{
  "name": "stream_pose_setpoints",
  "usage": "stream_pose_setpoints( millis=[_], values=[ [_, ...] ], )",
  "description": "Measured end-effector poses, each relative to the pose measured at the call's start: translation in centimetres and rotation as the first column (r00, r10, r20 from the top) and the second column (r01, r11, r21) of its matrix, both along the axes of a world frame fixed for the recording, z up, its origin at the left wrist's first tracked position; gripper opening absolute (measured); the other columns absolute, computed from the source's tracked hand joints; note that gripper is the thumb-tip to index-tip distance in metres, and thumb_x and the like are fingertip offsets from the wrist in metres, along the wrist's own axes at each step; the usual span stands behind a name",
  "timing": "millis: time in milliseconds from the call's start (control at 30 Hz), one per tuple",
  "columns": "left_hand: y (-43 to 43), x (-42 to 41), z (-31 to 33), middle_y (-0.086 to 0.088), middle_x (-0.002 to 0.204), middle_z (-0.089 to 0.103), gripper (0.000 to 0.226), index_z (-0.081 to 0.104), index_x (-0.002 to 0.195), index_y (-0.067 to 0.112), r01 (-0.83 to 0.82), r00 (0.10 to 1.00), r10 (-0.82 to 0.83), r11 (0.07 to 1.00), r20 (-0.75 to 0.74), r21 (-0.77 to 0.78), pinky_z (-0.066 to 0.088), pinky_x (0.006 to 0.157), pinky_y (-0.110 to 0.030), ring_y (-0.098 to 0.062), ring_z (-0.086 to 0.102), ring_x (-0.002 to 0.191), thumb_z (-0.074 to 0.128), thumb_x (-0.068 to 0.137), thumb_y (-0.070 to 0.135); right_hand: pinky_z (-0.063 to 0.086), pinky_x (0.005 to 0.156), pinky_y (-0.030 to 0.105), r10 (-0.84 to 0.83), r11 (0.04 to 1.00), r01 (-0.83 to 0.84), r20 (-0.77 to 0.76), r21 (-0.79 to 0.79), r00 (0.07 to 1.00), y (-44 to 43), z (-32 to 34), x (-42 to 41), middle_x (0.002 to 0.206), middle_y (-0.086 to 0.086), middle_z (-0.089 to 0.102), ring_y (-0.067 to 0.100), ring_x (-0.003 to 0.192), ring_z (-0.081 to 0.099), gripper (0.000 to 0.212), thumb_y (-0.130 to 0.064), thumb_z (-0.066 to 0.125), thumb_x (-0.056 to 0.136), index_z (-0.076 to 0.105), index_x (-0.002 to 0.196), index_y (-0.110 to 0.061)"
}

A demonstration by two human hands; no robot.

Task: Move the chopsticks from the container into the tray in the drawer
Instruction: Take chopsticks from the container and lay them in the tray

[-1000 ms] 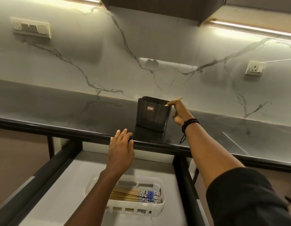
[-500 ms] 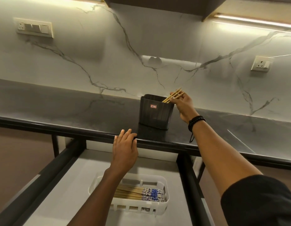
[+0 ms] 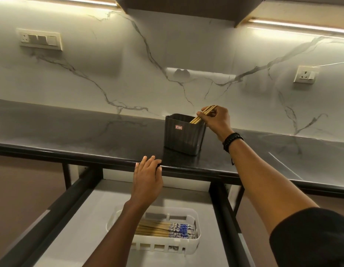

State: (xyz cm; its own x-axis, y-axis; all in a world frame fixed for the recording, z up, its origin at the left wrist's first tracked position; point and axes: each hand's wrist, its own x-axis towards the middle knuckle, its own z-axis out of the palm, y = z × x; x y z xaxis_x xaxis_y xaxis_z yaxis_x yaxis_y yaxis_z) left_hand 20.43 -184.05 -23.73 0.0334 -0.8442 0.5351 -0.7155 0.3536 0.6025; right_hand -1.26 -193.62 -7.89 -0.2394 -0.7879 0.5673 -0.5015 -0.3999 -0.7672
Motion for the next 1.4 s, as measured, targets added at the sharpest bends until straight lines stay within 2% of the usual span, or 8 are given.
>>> stream_pose_setpoints(
  millis=[333, 433, 567, 733, 867, 1033, 1200, 1400],
  values=[
    [0.0, 0.0, 0.0, -0.003, 0.146, 0.045, 0.034, 0.053, 0.132, 0.016, 0.011, 0.999, -0.011, 1.000, -0.032, 0.001, 0.012, 0.119, -0.038, -0.021, 0.025, 0.144, 0.042, 0.100, 0.021, 0.062, 0.073, 0.035, 0.057, 0.998, -0.043, 0.420, -0.044, 0.906, 2.3, 0.9, -0.8, 0.089, 0.017, 0.074, 0.027, 0.080, 0.075, 0.023, -0.011, 0.081, 0.078, 0.071, 0.096, 0.000],
    [0.2, 0.1, 0.1, -0.004, 0.143, 0.048, 0.033, 0.054, 0.131, 0.014, 0.019, 0.998, -0.019, 1.000, -0.058, -0.011, 0.016, 0.119, -0.040, -0.022, 0.027, 0.143, 0.043, 0.100, 0.019, 0.061, 0.074, 0.032, 0.090, 0.995, -0.046, 0.613, -0.086, 0.785, 3.4, 1.0, -1.2, 0.093, 0.017, 0.073, 0.028, 0.088, 0.074, 0.022, -0.009, 0.080, 0.078, 0.071, 0.095, 0.000],
    [0.7, 0.0, 0.2, -0.005, 0.139, 0.052, 0.032, 0.056, 0.129, 0.013, 0.011, 0.996, -0.013, 1.000, -0.087, -0.025, 0.023, 0.117, -0.044, -0.023, 0.030, 0.142, 0.045, 0.099, 0.019, 0.062, 0.076, 0.033, 0.142, 0.990, -0.056, 0.843, -0.132, 0.519, 5.8, 1.0, -1.6, 0.095, 0.017, 0.071, 0.027, 0.093, 0.073, 0.021, -0.005, 0.078, 0.079, 0.066, 0.096, 0.001],
    [1.5, -0.1, 0.4, -0.005, 0.135, 0.056, 0.030, 0.057, 0.126, 0.014, 0.010, 0.990, -0.012, 1.000, -0.139, -0.015, 0.031, 0.114, -0.045, -0.023, 0.034, 0.139, 0.045, 0.099, 0.020, 0.060, 0.084, 0.041, 0.189, 0.981, -0.100, 0.943, -0.167, 0.275, 9.3, 0.3, -2.1, 0.104, 0.020, 0.069, 0.028, 0.095, 0.072, 0.016, -0.002, 0.072, 0.083, 0.059, 0.093, -0.002],
    [2.0, -0.3, 0.8, -0.006, 0.131, 0.058, 0.030, 0.057, 0.126, 0.014, 0.016, 0.976, -0.017, 1.000, -0.219, -0.005, 0.039, 0.108, -0.040, -0.024, 0.043, 0.133, 0.046, 0.099, 0.022, 0.058, 0.089, 0.040, 0.221, 0.969, -0.153, 0.959, -0.195, 0.177, 11.6, -1.1, -2.0, 0.112, 0.022, 0.068, 0.027, 0.099, 0.071, 0.029, -0.002, 0.071, 0.084, 0.059, 0.110, 0.002],
    [2.9, -0.7, 1.9, -0.001, 0.111, 0.065, 0.028, 0.059, 0.122, 0.015, 0.099, 0.927, -0.092, 0.995, -0.364, 0.000, 0.048, 0.085, -0.024, -0.013, 0.059, 0.102, 0.048, 0.098, 0.025, 0.060, 0.083, 0.039, 0.208, 0.944, -0.283, 0.971, -0.167, 0.121, 14.0, -4.5, -1.1, 0.118, 0.022, 0.066, 0.029, 0.103, 0.070, 0.042, -0.002, 0.069, 0.085, 0.056, 0.125, 0.004],
    [4.7, -2.0, 3.8, 0.008, 0.108, 0.064, 0.025, 0.062, 0.115, 0.022, 0.306, 0.794, -0.223, 0.951, -0.565, 0.055, 0.044, 0.083, -0.017, -0.004, 0.057, 0.101, 0.049, 0.097, 0.034, 0.063, 0.068, 0.034, 0.138, 0.899, -0.428, 0.987, -0.093, 0.077, 15.6, -8.8, 1.0, 0.125, 0.023, 0.063, 0.031, 0.107, 0.067, 0.034, 0.001, 0.063, 0.088, 0.057, 0.121, 0.004],
    [5.5, -3.1, 4.4, -0.002, 0.107, 0.071, 0.034, 0.064, 0.109, 0.014, 0.414, 0.567, -0.184, 0.906, -0.803, 0.085, 0.052, 0.091, -0.038, -0.014, 0.065, 0.104, 0.042, 0.099, 0.037, 0.062, 0.066, 0.030, 0.128, 0.818, -0.574, 0.983, -0.031, 0.129, 16.9, -11.6, 3.8, 0.113, 0.025, 0.068, 0.029, 0.093, 0.074, 0.035, 0.000, 0.064, 0.085, 0.060, 0.120, 0.004]
  ],
)
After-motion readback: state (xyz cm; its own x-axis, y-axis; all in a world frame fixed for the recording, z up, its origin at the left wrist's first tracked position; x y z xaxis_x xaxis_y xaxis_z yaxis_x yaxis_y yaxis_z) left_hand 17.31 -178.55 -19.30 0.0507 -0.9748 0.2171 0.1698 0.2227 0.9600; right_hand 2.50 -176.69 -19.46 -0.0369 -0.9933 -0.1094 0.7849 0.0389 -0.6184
